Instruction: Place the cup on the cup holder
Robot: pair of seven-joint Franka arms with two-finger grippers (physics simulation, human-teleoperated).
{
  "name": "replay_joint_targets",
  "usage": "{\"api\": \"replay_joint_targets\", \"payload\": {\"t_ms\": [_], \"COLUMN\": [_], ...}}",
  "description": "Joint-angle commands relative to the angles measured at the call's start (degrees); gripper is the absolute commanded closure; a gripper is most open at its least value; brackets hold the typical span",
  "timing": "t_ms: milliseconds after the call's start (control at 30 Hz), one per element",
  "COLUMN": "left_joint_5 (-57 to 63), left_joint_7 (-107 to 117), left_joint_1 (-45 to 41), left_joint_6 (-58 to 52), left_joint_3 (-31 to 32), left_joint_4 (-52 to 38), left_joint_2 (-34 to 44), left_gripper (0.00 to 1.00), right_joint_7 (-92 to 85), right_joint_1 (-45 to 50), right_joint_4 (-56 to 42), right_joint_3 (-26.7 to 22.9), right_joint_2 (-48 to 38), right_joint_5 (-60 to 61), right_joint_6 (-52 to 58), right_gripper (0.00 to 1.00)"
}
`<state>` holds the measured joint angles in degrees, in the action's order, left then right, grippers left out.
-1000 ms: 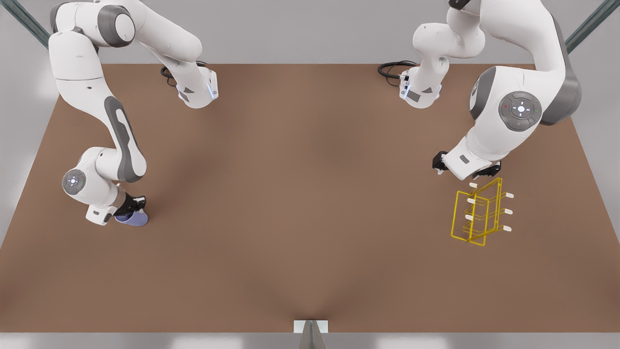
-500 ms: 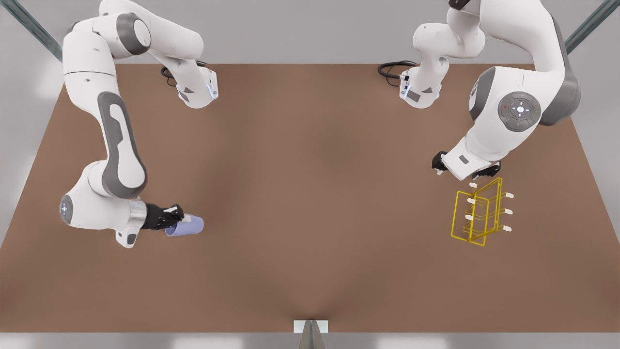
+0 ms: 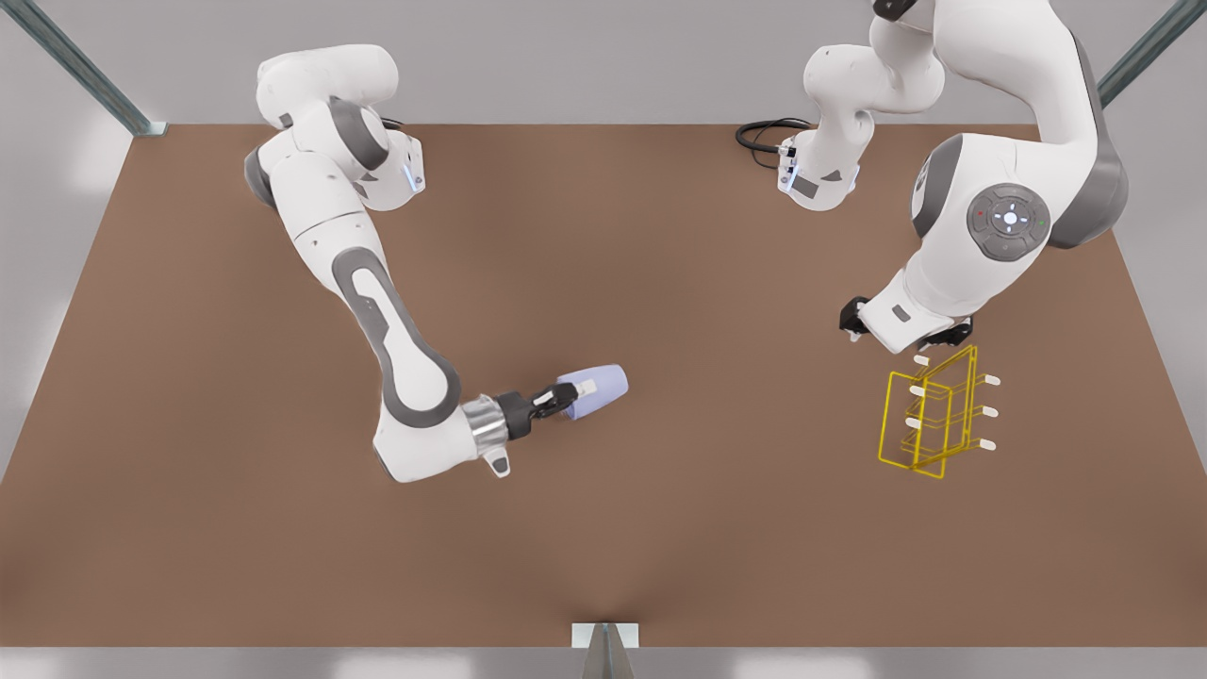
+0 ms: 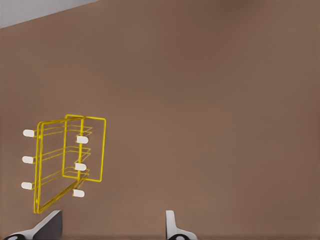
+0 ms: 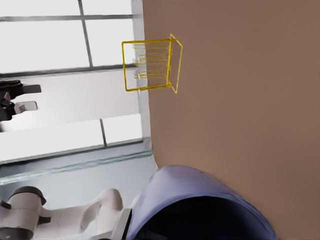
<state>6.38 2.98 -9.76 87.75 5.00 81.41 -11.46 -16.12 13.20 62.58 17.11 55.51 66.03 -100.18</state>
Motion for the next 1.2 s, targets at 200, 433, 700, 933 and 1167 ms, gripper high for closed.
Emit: {"api": "replay_joint_targets", "payload": {"t_ms": [200,433,700,933,1167], "left_joint_5": [0.04,0.04,0.04,0.04,-0.05], "left_joint_7": [0.01,0.01,0.01,0.01,0.01], "left_joint_1": [0.0,0.09,0.09,0.09,0.35], "left_joint_6": [0.23,0.14,0.23,0.49,0.67], "left_joint_3": [0.01,0.01,0.01,0.01,0.01], "left_joint_4": [-0.03,-0.03,-0.03,-0.03,-0.03], "left_joint_2": [-0.31,-0.4,-1.01,-1.72,-3.21], "left_gripper": [0.0,0.0,0.0,0.0,0.0], "right_joint_7": [8.04,-0.05,-8.93,-14.29,-15.96], "right_joint_1": [8.86,14.66,15.89,16.16,17.12], "right_joint_4": [-12.56,-16.43,-16.26,-15.2,-14.32], "right_joint_3": [-0.15,-1.81,-3.05,-3.84,-5.42], "right_joint_2": [9.87,16.55,19.46,19.37,19.81], "right_joint_5": [11.49,13.95,13.95,13.95,13.86], "right_joint_6": [-9.86,-14.6,-19.96,-22.16,-22.34], "right_gripper": [0.79,0.79,0.79,0.79,0.79]}}
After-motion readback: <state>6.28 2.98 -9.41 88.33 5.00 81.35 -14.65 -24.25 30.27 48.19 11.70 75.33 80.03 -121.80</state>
